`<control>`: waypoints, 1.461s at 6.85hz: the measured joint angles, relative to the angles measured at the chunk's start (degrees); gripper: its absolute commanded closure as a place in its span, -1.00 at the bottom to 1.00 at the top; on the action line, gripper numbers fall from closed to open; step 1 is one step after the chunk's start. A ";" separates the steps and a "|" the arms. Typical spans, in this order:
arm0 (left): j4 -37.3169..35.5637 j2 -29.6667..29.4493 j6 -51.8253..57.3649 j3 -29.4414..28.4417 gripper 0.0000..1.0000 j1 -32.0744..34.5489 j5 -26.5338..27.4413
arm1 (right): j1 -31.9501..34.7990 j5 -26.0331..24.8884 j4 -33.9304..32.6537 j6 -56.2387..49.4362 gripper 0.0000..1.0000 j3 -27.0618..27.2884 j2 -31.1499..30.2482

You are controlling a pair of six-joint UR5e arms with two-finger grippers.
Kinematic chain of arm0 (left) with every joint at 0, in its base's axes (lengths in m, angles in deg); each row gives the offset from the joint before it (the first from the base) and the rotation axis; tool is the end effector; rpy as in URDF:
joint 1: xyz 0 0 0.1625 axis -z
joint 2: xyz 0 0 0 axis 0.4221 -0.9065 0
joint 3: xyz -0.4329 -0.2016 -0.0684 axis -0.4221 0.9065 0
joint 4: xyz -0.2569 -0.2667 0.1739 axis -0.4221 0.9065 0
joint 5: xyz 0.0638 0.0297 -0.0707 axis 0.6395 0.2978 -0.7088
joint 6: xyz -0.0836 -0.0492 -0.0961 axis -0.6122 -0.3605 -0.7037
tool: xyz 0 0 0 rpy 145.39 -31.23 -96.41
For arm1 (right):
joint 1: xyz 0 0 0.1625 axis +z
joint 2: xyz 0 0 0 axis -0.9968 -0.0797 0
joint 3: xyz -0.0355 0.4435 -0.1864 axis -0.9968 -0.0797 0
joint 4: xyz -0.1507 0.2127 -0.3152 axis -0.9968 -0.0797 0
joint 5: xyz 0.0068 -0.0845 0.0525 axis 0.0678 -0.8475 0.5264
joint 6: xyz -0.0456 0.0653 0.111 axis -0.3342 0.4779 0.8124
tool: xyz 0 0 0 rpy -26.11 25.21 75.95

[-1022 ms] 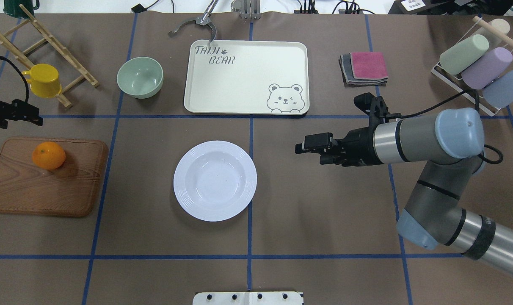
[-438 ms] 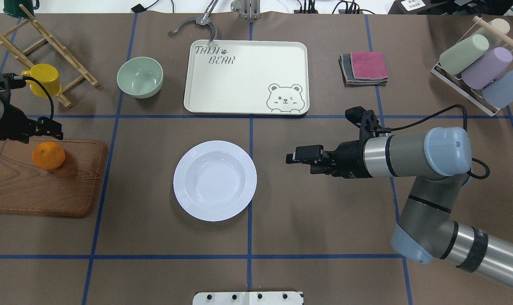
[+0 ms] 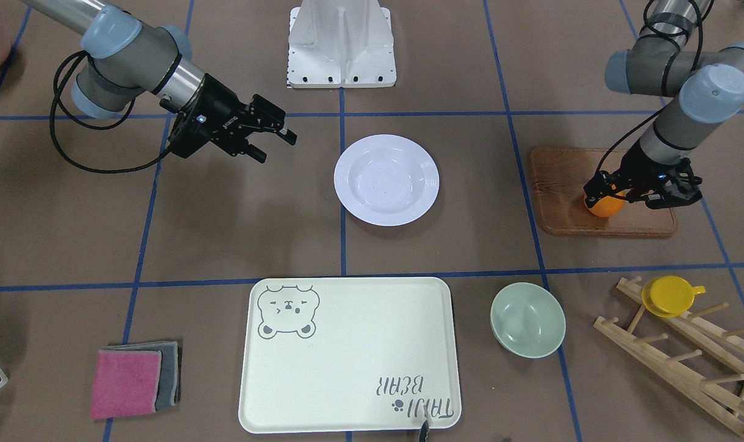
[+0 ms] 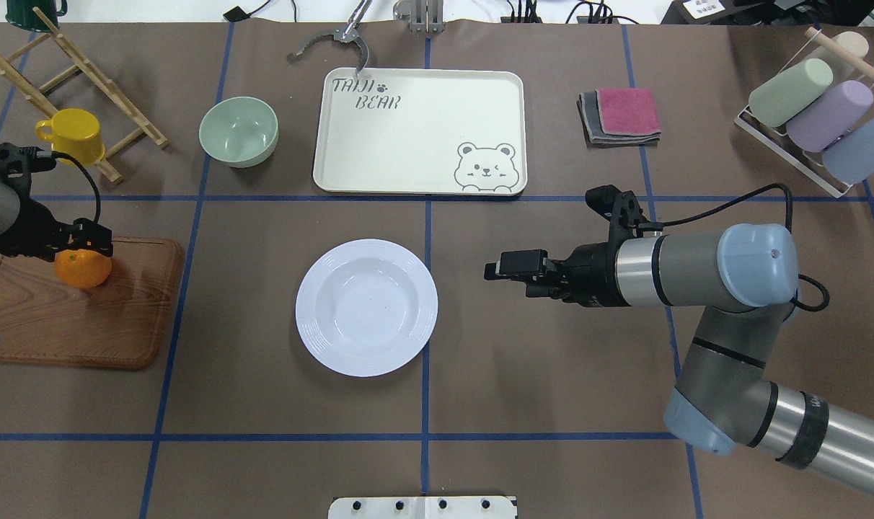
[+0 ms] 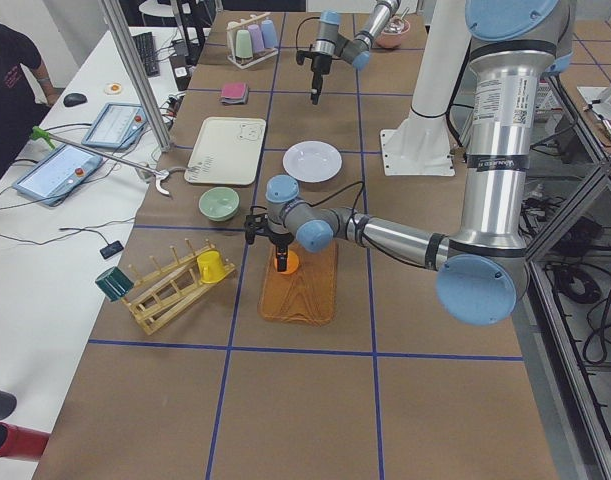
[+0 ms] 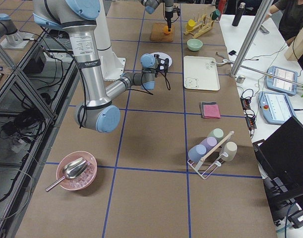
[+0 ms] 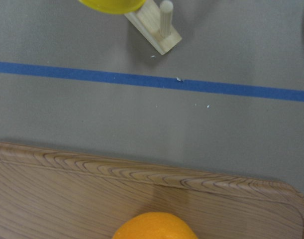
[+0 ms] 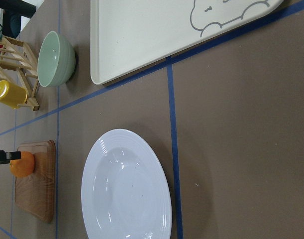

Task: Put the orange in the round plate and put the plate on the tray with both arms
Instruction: 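Reach the left gripper down to the orange while the right gripper approaches the white plate, then lift the orange with the left gripper while the right gripper grips the plate rim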

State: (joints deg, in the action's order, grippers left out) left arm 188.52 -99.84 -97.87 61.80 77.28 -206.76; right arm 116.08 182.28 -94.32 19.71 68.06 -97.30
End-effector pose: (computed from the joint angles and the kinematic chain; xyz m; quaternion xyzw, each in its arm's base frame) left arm 0.2835 -0.4712 0.6267 0.0198 0.3855 -0.0582 0.9206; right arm -0.4797 -0.3864 0.3663 0.0517 -0.6946 0.0869 0.7122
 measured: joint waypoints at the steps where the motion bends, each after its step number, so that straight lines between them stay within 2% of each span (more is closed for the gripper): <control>1: 0.02 0.16 -0.13 -0.20 -0.55 -0.50 0.01 | -0.46 -0.33 0.00 0.00 -0.97 -0.03 0.12; 2: 0.11 0.16 -0.97 -0.35 -0.45 -0.99 0.01 | -0.94 -0.75 -0.02 -0.03 -0.92 -0.26 0.27; 5: -1.45 -1.17 -3.76 2.49 -0.44 -1.73 -0.54 | -3.28 -5.09 0.12 1.14 -0.85 -3.88 3.96; 8: -13.87 -11.90 -12.86 7.95 -0.44 -4.20 -0.34 | -7.06 -11.58 4.87 1.57 -0.78 -9.61 7.80; 10: -21.53 -21.38 -21.49 8.35 -0.44 -9.10 1.15 | -7.89 -12.80 6.03 1.48 -0.78 -12.56 9.18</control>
State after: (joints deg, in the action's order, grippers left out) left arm 166.99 -121.22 -119.36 70.15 68.18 -205.61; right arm 108.19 169.48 -88.29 21.19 55.51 -88.12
